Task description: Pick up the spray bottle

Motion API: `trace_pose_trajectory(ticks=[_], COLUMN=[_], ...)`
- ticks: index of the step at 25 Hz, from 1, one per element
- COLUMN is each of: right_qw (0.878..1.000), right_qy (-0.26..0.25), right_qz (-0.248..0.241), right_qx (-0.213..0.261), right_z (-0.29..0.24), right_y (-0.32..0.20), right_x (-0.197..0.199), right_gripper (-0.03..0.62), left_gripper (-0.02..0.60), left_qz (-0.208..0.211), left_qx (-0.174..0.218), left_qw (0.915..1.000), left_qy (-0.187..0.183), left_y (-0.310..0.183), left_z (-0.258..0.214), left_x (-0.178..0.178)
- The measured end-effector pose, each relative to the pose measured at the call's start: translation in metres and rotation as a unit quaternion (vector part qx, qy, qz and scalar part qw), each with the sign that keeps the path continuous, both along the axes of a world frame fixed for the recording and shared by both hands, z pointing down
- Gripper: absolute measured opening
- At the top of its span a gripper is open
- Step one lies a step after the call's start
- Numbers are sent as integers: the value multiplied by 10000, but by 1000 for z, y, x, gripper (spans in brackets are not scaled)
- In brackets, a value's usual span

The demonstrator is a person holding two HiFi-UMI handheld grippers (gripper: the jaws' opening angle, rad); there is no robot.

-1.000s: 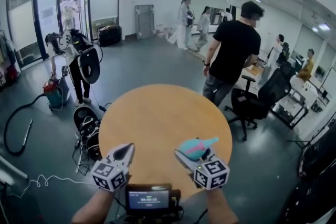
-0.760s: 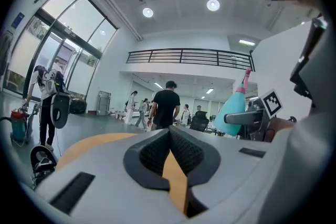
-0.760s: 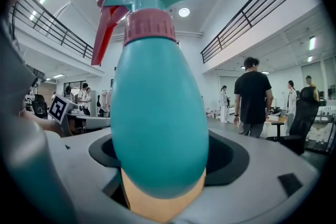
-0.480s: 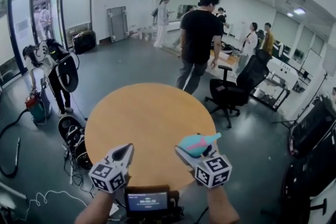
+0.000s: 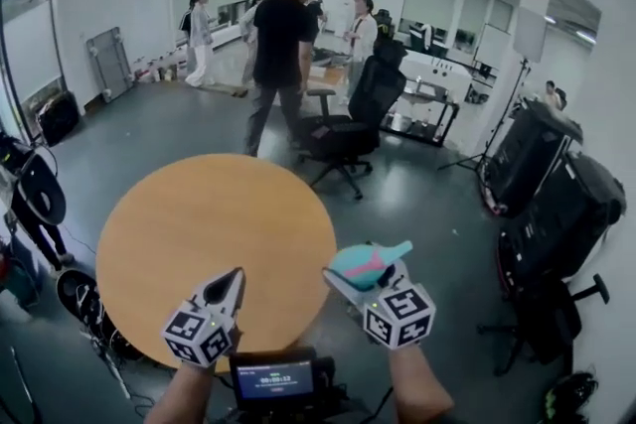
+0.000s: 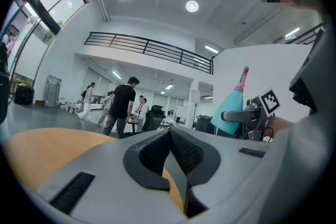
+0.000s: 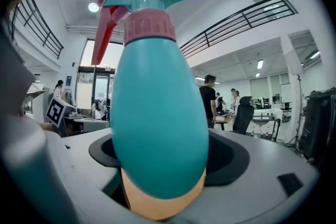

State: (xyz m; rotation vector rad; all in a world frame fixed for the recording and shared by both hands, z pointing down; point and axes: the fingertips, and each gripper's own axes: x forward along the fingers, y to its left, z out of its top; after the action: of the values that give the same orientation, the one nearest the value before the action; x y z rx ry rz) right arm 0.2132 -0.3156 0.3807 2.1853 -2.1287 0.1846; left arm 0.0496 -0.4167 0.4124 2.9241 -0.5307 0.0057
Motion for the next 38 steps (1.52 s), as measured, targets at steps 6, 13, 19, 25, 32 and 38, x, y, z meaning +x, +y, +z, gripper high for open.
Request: trace_pose_trajectory(ticks=[6, 13, 19, 25, 32, 38], right_qw=[9961, 9815, 9690, 9633, 9597, 9564], right_qy=[-77, -147, -202, -189, -129, -69], right_qz=[882, 1907, 2460, 2675, 2805, 2915], right_qx=[-42, 39, 33, -115, -120, -171], right_z=[7, 12, 16, 25, 22, 16], right_y=[58, 126, 159, 164, 161, 162], right_x=[63, 117, 142, 148, 150, 150], right_gripper=[442, 442, 442, 439, 437, 436], left_gripper=[-5, -5, -5, -5, -5, -5], left_qz=[741, 1547, 1832, 2061, 2143, 2235], left_qx=[-17, 148, 350, 404, 418, 445], left_qw=[9972, 9877, 9824, 9775, 9756, 9735], left_qy=[-89, -172, -130, -178, -217, -175], left_y=[26, 63, 71, 78, 72, 67], left_z=[3, 3, -9, -7, -12, -18], left_x=[73, 131, 149, 159, 168, 175])
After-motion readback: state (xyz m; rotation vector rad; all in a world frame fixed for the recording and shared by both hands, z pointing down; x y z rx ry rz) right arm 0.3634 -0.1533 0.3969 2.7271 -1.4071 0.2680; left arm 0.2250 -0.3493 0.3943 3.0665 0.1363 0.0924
